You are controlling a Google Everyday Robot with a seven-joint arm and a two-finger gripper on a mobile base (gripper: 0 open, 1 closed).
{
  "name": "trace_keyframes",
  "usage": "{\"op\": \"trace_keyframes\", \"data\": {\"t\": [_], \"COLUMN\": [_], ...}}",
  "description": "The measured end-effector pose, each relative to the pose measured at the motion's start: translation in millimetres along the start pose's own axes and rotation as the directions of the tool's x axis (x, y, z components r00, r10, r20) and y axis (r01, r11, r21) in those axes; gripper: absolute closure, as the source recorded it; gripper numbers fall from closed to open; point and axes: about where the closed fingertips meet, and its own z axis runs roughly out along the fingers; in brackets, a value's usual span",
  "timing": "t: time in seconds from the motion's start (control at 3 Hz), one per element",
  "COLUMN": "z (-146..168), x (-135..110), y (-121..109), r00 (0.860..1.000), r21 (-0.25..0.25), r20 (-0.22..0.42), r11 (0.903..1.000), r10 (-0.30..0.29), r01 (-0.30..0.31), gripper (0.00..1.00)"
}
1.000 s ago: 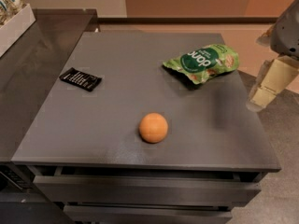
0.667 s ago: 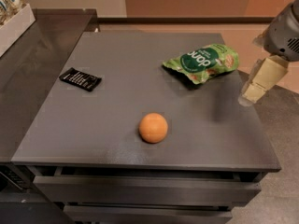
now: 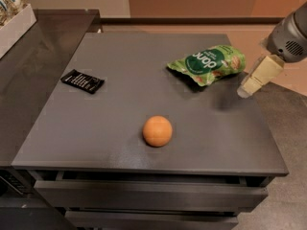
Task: Move green rice chip bag near orange
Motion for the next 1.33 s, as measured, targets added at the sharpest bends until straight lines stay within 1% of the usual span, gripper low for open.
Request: {"op": "trace_keyframes", "data": {"t": [0.33, 0.67, 1.0, 1.33], "z": [18.5, 37.9, 55.4, 72.4], "x": [5.6, 8.9, 9.0, 5.8], "y": [-23.3, -42.3, -57.8, -76.3], "r00": [0.998, 0.996, 0.994, 0.991], "r21": [-0.008, -0.026, -0.052, -0.060], "r20": [0.037, 0.063, 0.082, 0.110], "r11": [0.9989, 0.9974, 0.9964, 0.9957], "r10": [0.047, 0.069, 0.072, 0.077], "r01": [-0.047, -0.068, -0.068, -0.071], "gripper": [0.00, 0.00, 0.00, 0.00]}}
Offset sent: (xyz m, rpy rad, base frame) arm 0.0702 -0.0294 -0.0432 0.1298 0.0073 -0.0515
